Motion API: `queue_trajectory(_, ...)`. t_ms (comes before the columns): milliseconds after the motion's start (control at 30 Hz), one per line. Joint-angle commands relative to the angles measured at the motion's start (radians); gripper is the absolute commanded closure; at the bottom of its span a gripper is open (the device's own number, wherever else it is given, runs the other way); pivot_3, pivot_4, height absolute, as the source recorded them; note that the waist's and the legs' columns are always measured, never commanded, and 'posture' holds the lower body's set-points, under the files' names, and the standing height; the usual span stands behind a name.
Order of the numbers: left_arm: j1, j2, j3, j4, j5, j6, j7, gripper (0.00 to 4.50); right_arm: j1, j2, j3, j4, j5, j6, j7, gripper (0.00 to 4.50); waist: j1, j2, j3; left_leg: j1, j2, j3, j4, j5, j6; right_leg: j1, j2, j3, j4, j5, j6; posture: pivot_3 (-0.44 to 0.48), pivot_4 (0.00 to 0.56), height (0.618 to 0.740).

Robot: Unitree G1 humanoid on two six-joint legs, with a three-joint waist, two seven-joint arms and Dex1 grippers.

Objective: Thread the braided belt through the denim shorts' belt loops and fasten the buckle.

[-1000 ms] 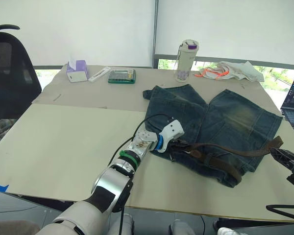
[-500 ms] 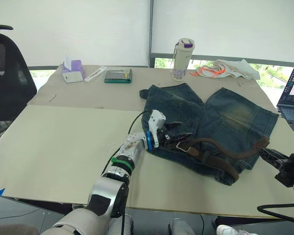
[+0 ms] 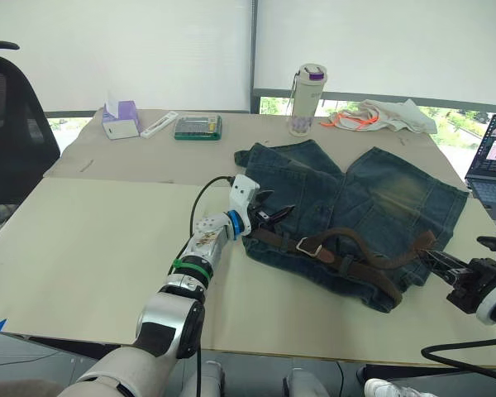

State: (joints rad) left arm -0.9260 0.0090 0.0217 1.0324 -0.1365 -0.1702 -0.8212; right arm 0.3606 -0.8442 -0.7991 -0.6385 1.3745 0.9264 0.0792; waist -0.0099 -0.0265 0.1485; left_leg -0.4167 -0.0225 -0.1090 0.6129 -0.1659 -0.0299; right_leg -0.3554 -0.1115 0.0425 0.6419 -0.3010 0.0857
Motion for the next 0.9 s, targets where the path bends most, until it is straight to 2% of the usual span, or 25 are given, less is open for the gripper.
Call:
queue_trajectory(33, -0.01, -0.026, -0.013, -0.011, -0.007, -0.021, -0.063, 1.85, -0.005, 0.005, -0.021, -0.022, -0.001, -0.03, -0.002, 4.5, 0.0, 0.0, 0.0, 0.0, 0.0, 0.0, 0.0, 0.0, 0.0, 0.0, 0.0, 0.0, 0.0, 0.0, 0.0, 0.0, 0.15, 0.74)
queue_trajectory(267, 0.011, -0.045, -0.072, 0.014, 0.039, -0.013, -0.123, 4.25, -0.02, 0.003, -0.005, -0.025, 0.002, -0.035, -0.013, 4.5, -0.002, 0.0, 0.0, 0.0, 0.0, 0.0, 0.0, 0.0, 0.0, 0.0, 0.0, 0.0, 0.0, 0.0, 0.0, 0.0, 0.15, 0.74)
queue_trajectory(300, 0.012, -0.046, -0.079, 0.019, 0.043, -0.006, -0.129, 4.47, -0.022, 0.003, -0.004, -0.025, 0.003, -0.036, -0.014, 4.5, -0.003, 0.0, 0.0, 0.0, 0.0, 0.0, 0.0, 0.0, 0.0, 0.0, 0.0, 0.0, 0.0, 0.0, 0.0, 0.0, 0.15, 0.74)
queue_trajectory(433, 0.022, -0.045, -0.115, 0.026, 0.073, -0.016, -0.171, 4.47, -0.028, 0.003, -0.006, -0.024, 0.011, -0.036, -0.02, 4.5, -0.002, 0.0, 0.0, 0.0, 0.0, 0.0, 0.0, 0.0, 0.0, 0.0, 0.0, 0.0, 0.0, 0.0, 0.0, 0.0, 0.15, 0.74)
queue_trajectory(900, 0.017, -0.081, -0.187, 0.08, 0.149, 0.037, -0.161, 4.47, -0.024, 0.003, -0.012, -0.031, 0.015, -0.031, -0.032, 4.5, -0.001, 0.0, 0.0, 0.001, 0.0, 0.0, 0.0, 0.0, 0.0, 0.0, 0.0, 0.0, 0.0, 0.0, 0.0, 0.0, 0.15, 0.74)
